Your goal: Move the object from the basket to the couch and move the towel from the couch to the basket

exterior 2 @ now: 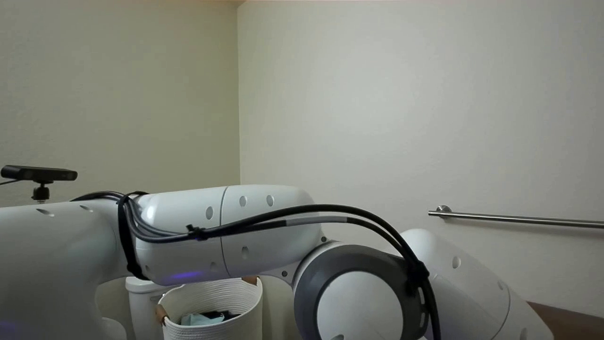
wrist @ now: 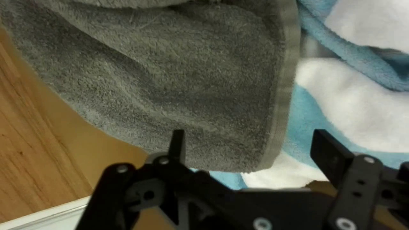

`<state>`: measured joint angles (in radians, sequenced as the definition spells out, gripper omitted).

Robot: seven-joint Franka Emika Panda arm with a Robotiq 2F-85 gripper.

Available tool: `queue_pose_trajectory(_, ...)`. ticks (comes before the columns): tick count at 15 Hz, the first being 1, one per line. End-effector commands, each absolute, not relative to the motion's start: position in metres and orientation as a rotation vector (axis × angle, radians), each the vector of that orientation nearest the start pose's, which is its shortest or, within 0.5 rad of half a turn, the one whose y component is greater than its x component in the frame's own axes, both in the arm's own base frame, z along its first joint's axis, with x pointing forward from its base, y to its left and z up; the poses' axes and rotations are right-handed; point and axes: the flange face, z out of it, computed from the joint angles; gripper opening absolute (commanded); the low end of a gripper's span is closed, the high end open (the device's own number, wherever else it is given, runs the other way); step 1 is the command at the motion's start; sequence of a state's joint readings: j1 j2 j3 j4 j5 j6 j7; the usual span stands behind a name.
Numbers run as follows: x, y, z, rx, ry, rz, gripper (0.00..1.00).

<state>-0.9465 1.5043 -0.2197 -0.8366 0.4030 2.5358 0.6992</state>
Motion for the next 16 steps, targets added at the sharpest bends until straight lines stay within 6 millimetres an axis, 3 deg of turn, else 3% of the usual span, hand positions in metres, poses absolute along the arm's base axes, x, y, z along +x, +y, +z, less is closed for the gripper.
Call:
queue_pose_trajectory(1, 0.408, -0.659, 0.004, -1.727, 2.401, -0.288, 1.0)
queue_pose_trajectory(3, 0.433, -0.653, 0.026, -1.758, 2.295, -0.267, 1.0)
queue_pose_trajectory(7, 0.505, -0.605, 0.052, -1.906, 2.083, -0.28, 1.0)
queue_pose_trajectory(10, 0.552, -0.57, 0.082, -1.969, 2.043, -0.268, 1.0)
queue_pose_trajectory(16, 0.603, -0.504, 0.151, -2.173, 2.014, -0.221, 1.0)
